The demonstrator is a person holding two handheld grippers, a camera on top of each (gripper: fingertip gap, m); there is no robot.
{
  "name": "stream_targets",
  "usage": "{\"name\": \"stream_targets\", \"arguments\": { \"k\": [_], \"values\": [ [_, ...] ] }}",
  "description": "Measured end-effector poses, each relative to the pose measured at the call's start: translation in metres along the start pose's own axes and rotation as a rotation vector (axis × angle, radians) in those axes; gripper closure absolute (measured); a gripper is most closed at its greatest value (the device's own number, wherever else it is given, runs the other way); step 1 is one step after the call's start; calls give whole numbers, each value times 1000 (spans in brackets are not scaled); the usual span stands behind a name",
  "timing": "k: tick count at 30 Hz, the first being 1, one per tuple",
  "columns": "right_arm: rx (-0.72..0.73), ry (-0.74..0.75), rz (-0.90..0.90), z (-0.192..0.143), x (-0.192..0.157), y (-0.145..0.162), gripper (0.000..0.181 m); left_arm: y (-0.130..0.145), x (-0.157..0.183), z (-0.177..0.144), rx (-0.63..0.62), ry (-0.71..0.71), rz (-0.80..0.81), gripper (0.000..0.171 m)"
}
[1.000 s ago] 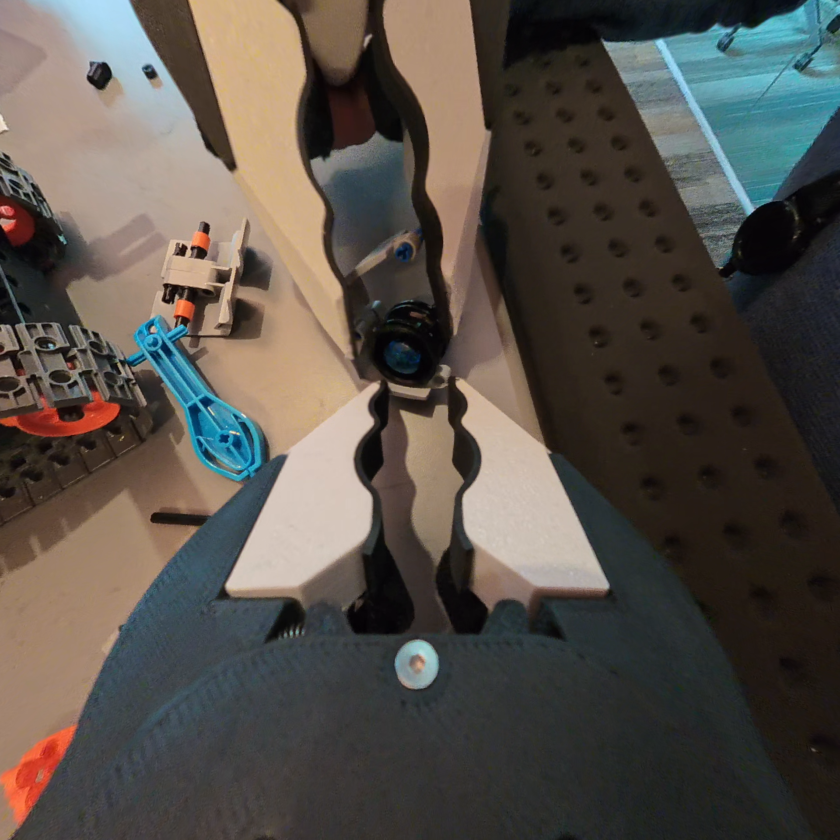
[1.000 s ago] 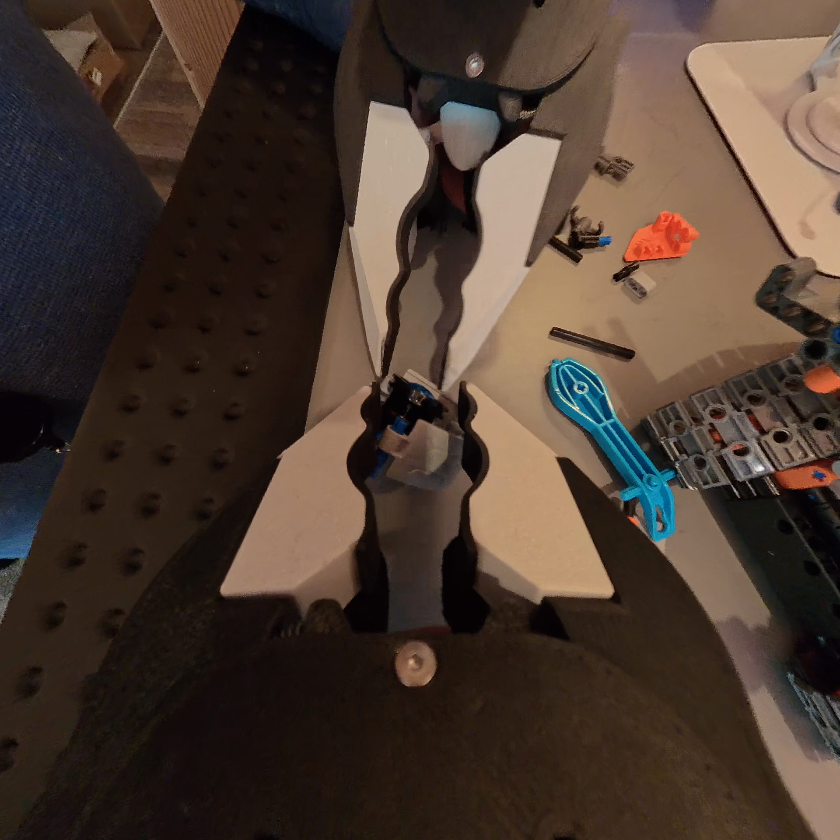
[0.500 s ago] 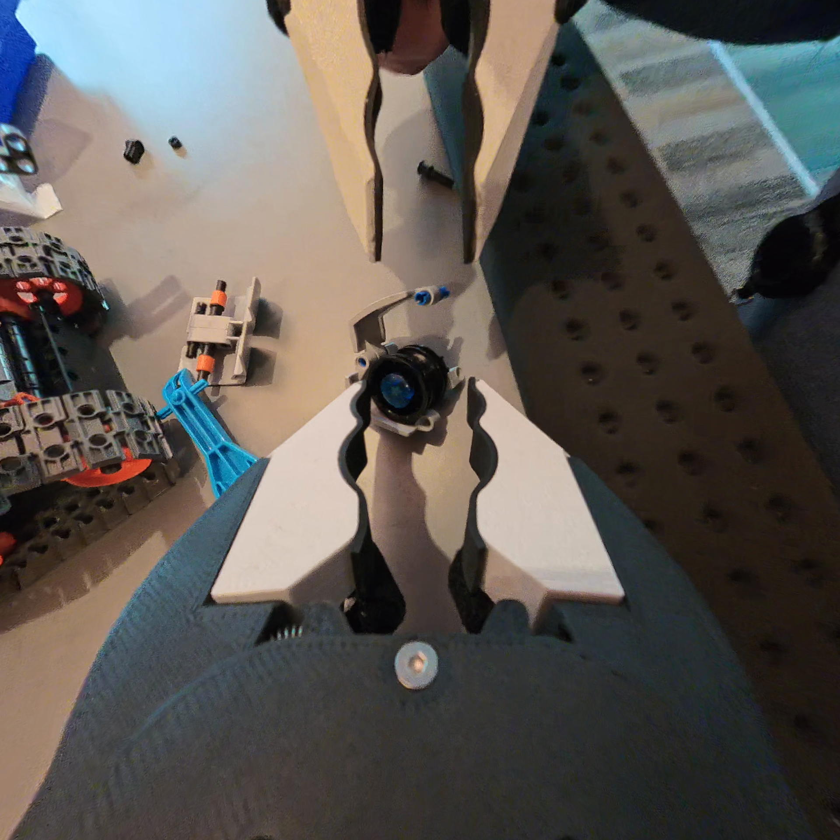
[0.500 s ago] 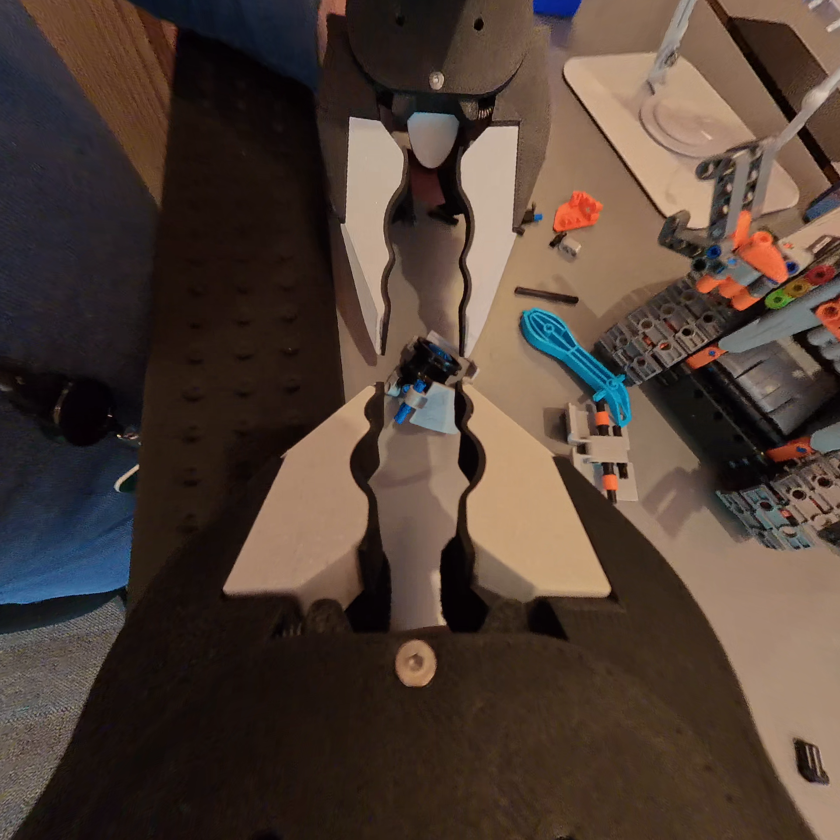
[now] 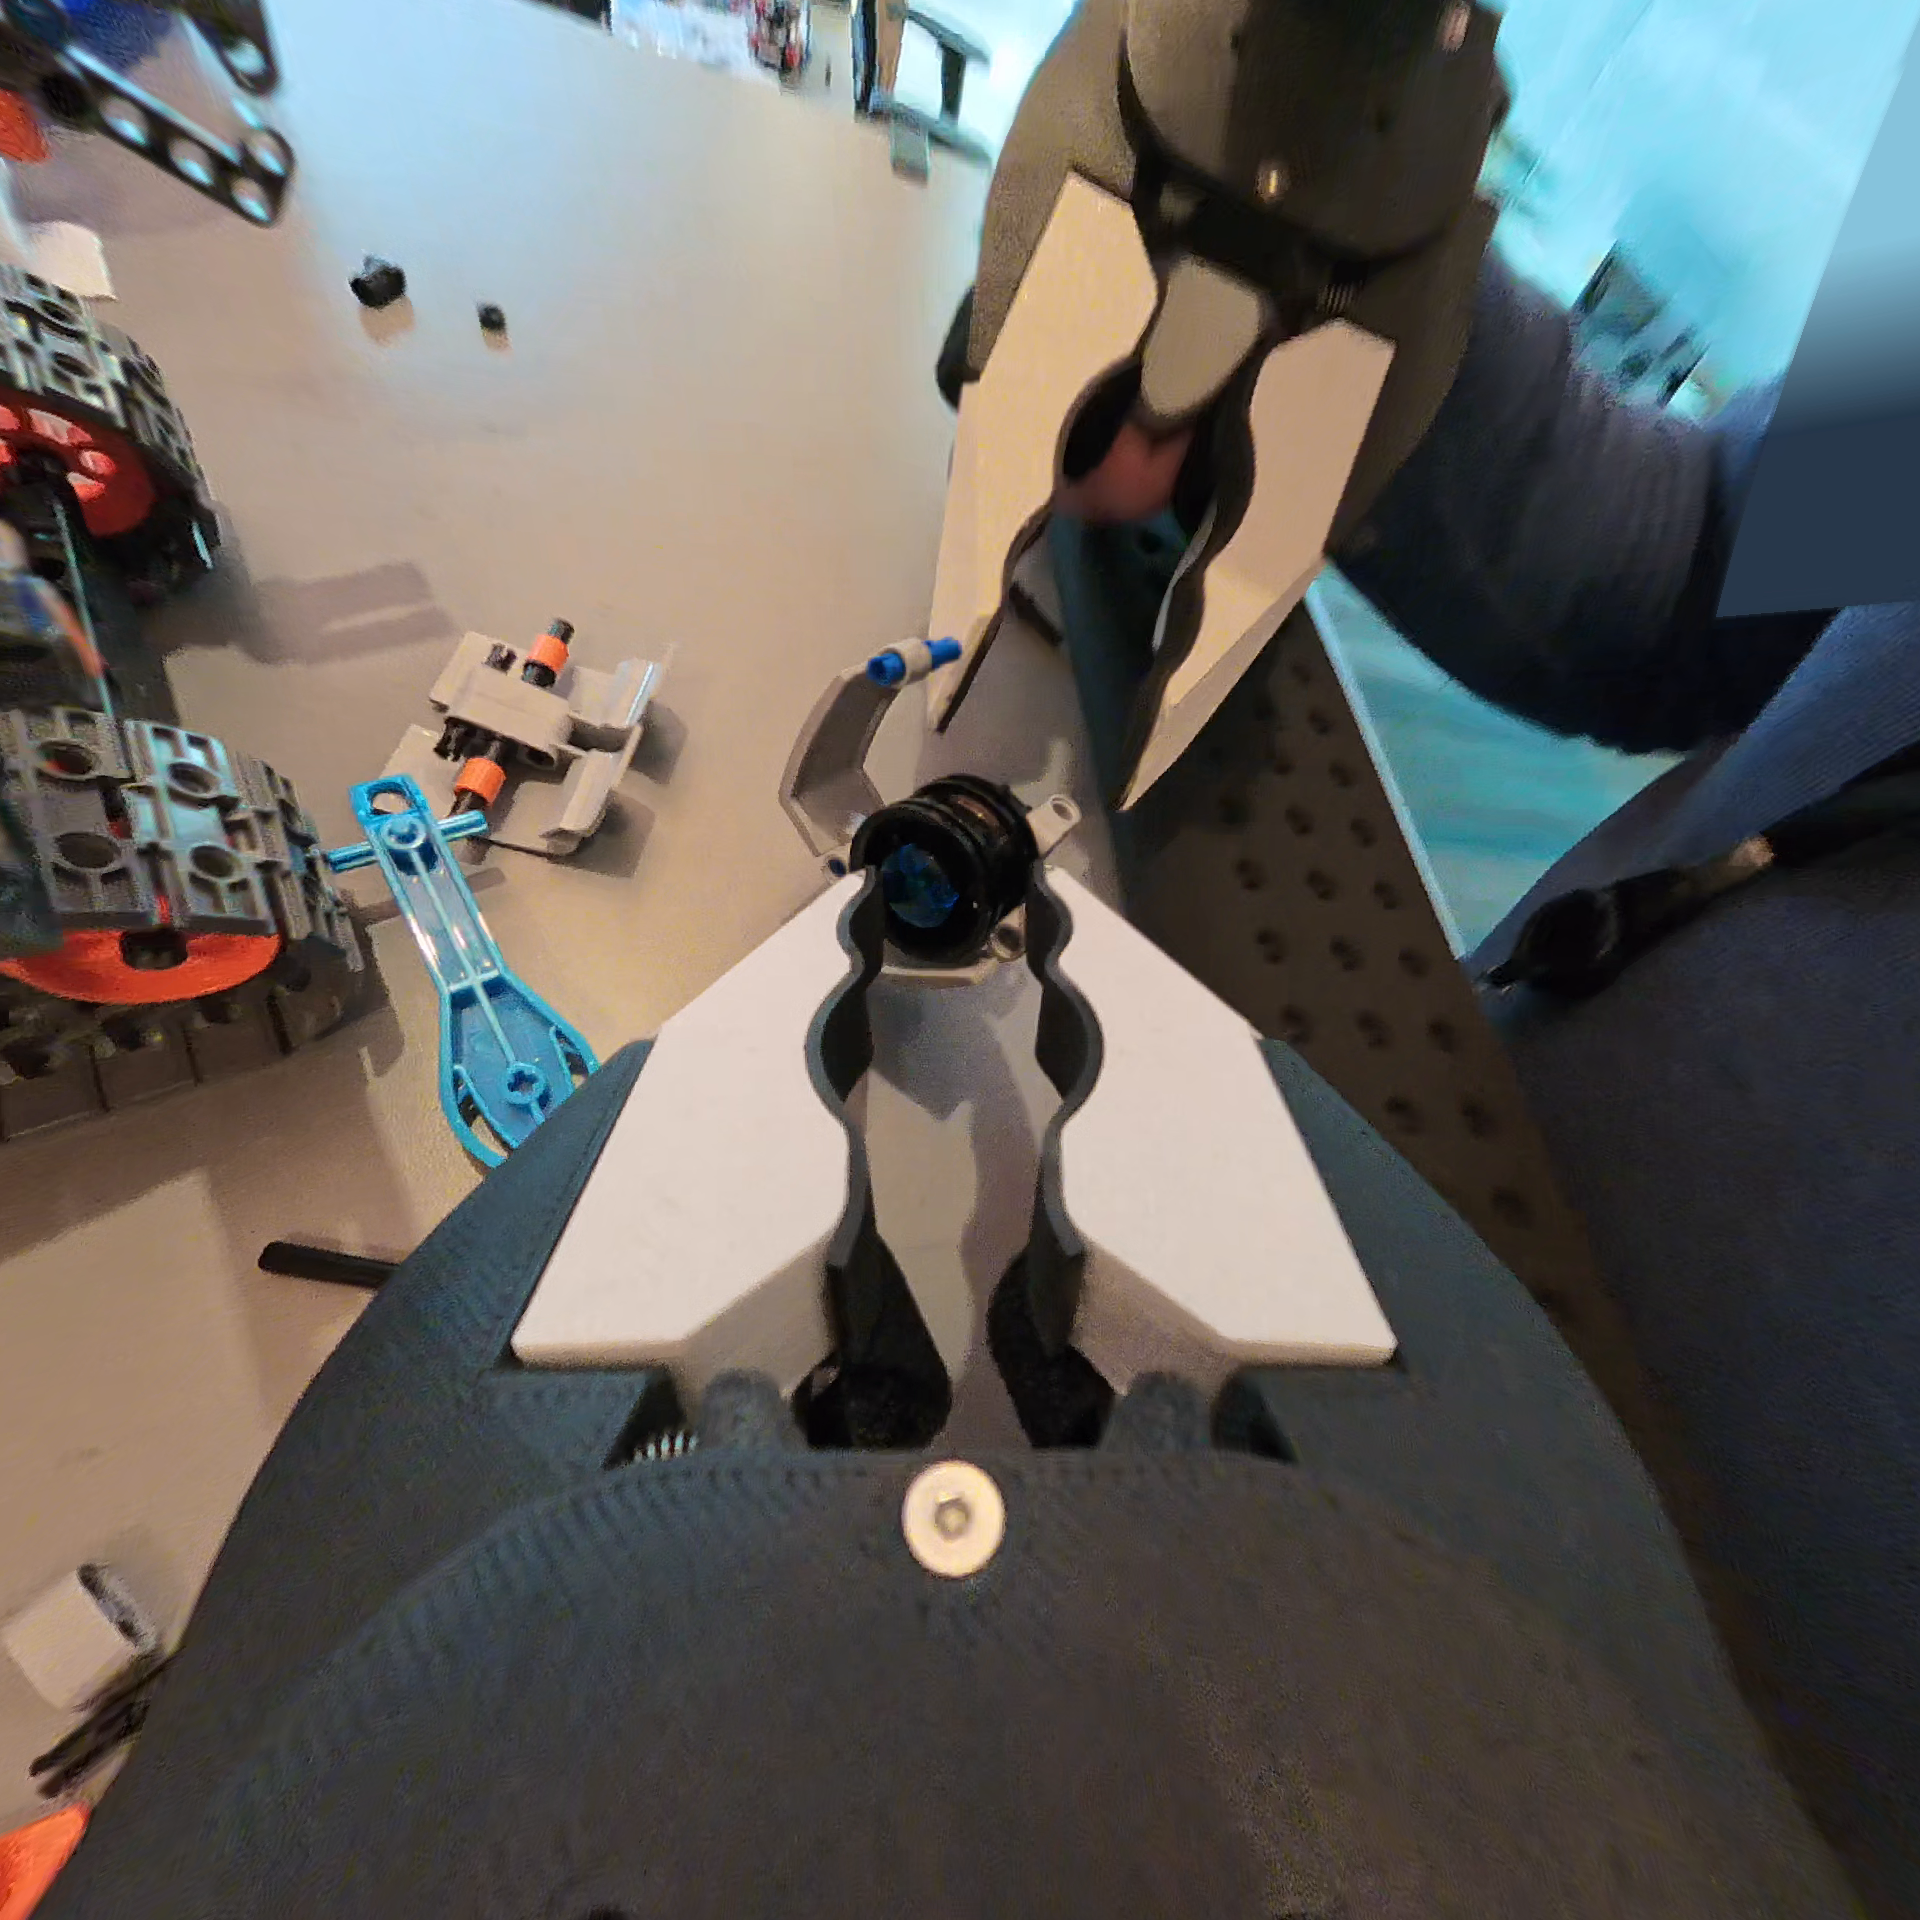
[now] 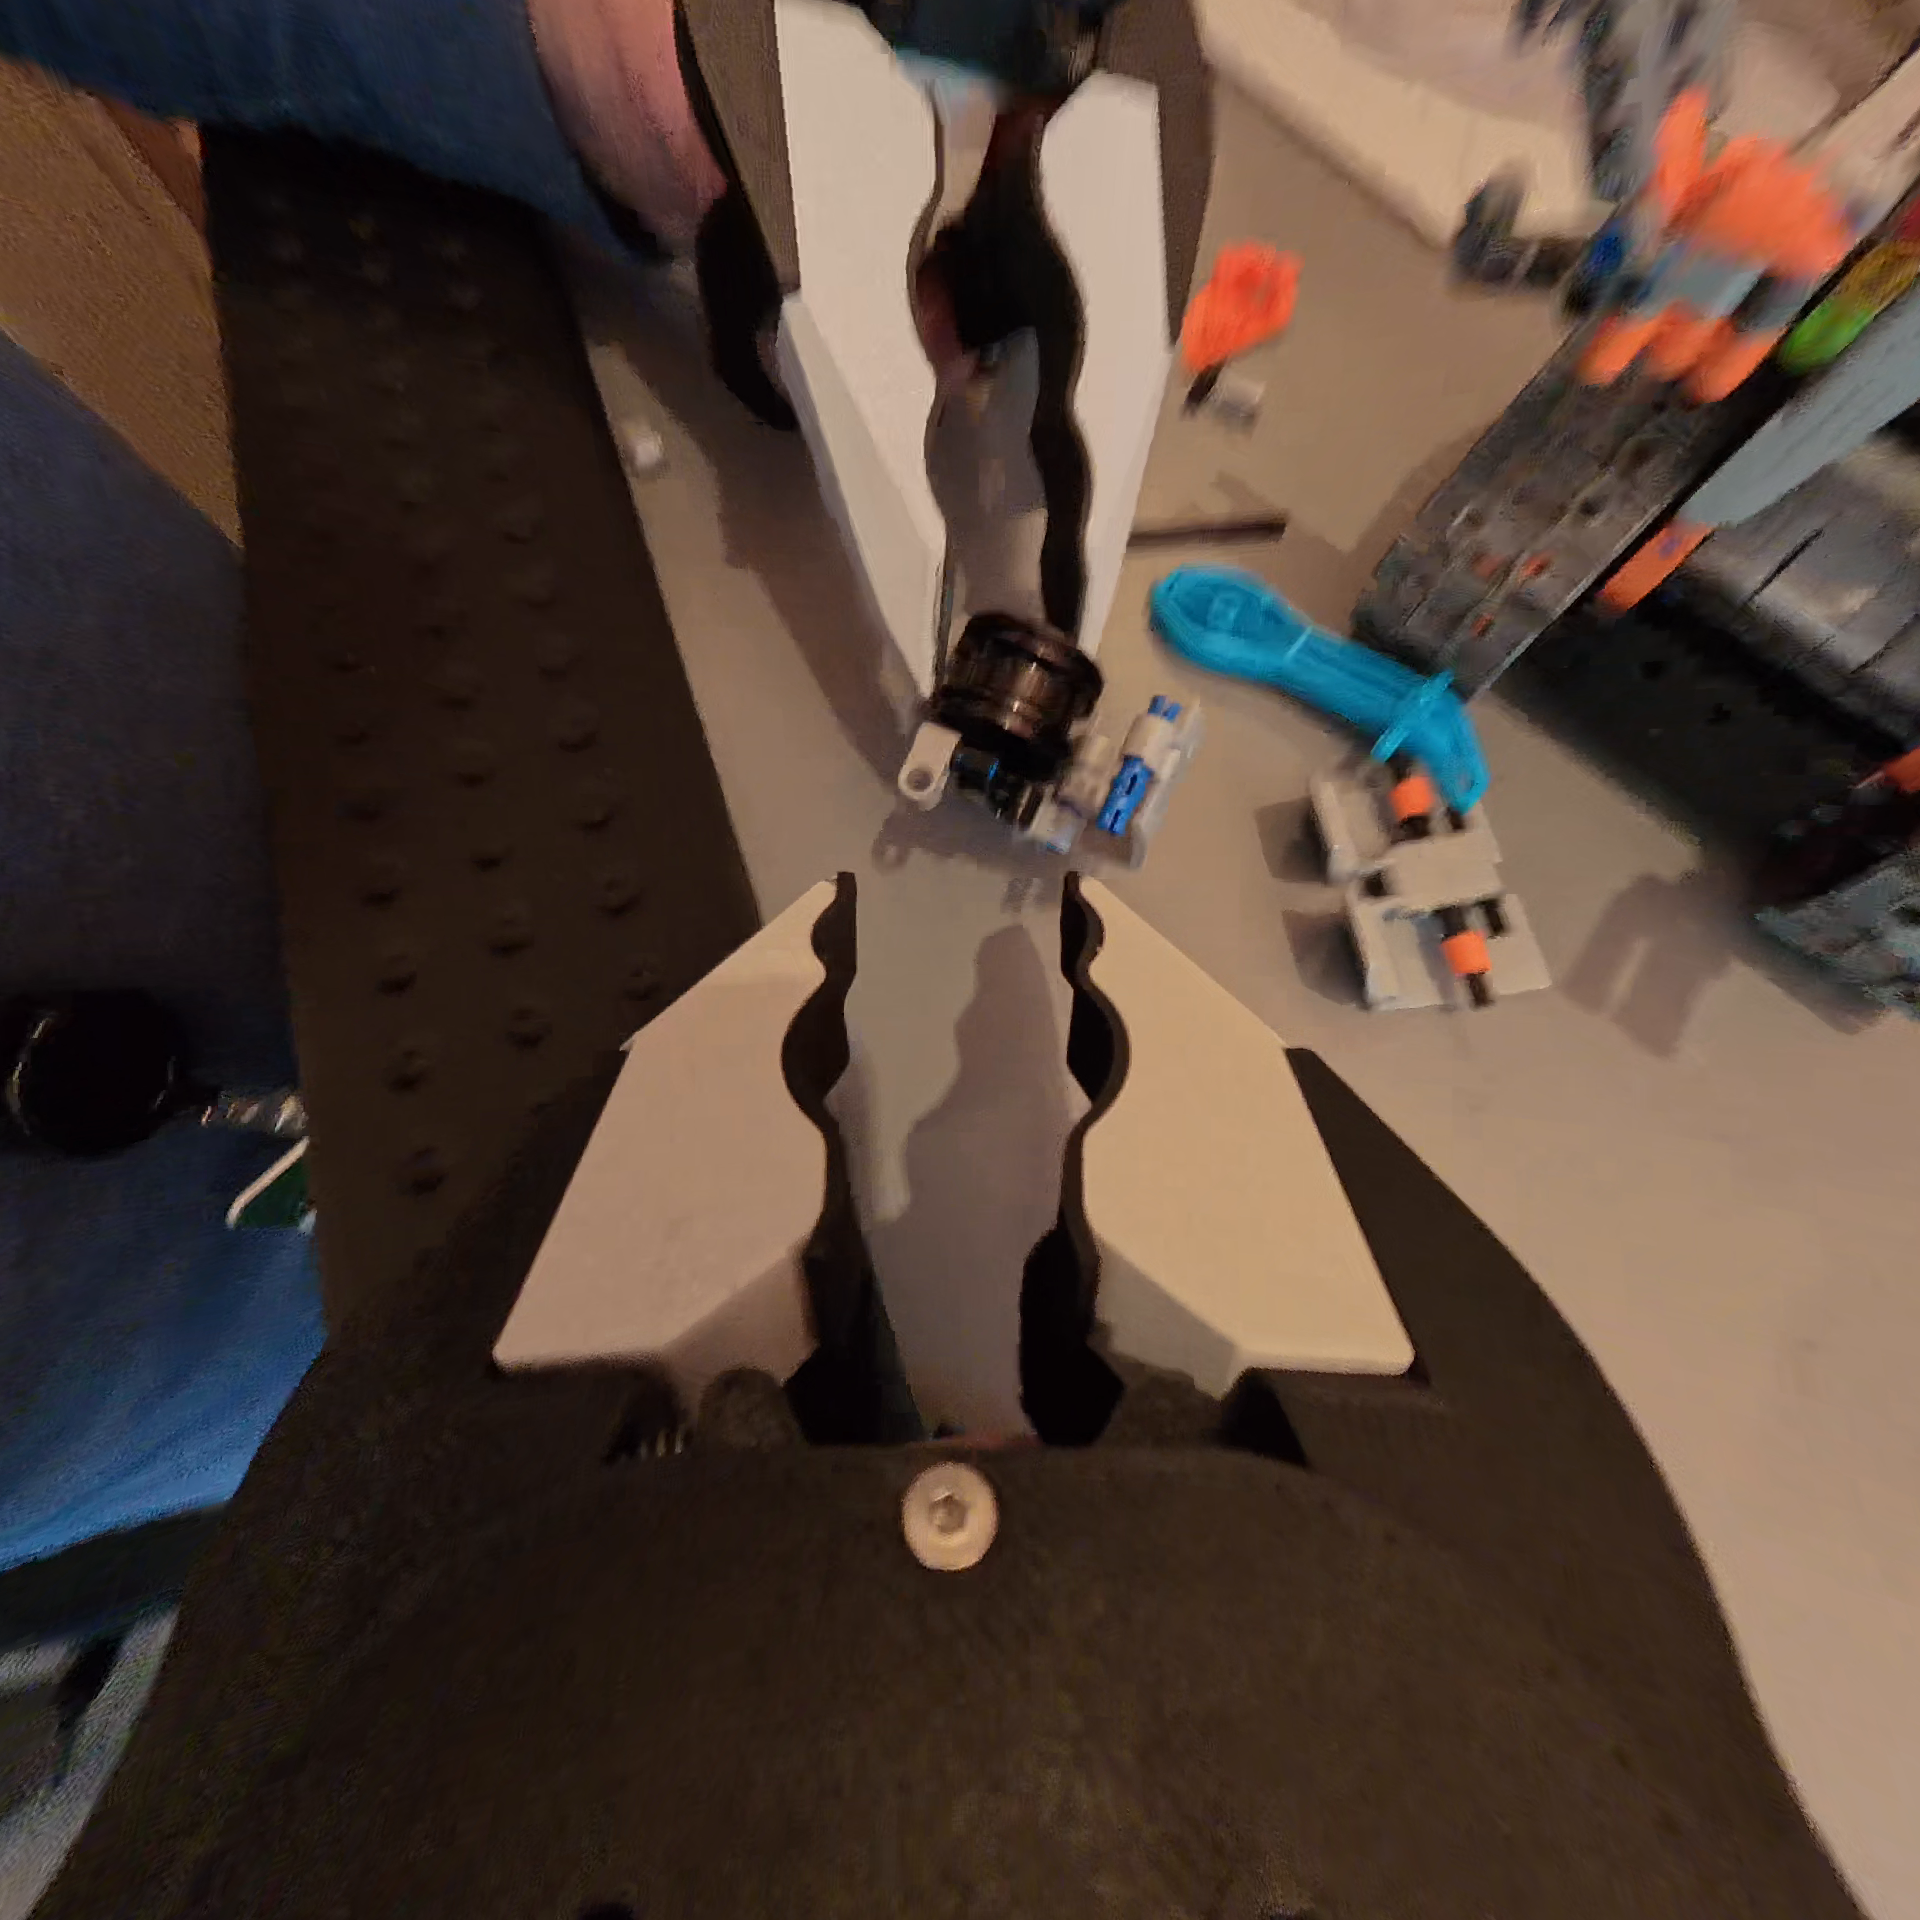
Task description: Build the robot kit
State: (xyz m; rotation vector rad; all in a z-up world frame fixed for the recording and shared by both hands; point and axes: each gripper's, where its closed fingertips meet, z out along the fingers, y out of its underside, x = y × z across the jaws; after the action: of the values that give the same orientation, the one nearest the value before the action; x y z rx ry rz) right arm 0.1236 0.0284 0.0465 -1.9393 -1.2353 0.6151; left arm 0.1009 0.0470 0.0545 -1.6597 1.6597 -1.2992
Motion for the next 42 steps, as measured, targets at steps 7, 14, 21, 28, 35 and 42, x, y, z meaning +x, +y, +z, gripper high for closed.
{"name": "stream_targets", "arguments": {
  "k": [7, 14, 21, 28, 35, 42],
  "values": [
    [206, 145, -49, 3, 3, -43, 153, -27, 4, -16, 185, 88, -128, 147],
    [346, 282, -90, -14, 7, -62, 167, -46, 14, -21, 289, 51, -64, 147],
    [461, 324, -88, -32, 4, -72, 168, -65, 24, -25, 327, -113, 124, 147],
    [566, 312, -69, -43, 3, -76, 168, -75, 28, -26, 357, -167, 172, 147],
    [638, 249, -13, -49, 3, -80, 169, -78, 30, -24, 373, -211, 199, 147],
    [808, 34, 116, -69, -3, -88, 169, -97, 48, -28, 391, -150, 249, 143]
  ]
}}
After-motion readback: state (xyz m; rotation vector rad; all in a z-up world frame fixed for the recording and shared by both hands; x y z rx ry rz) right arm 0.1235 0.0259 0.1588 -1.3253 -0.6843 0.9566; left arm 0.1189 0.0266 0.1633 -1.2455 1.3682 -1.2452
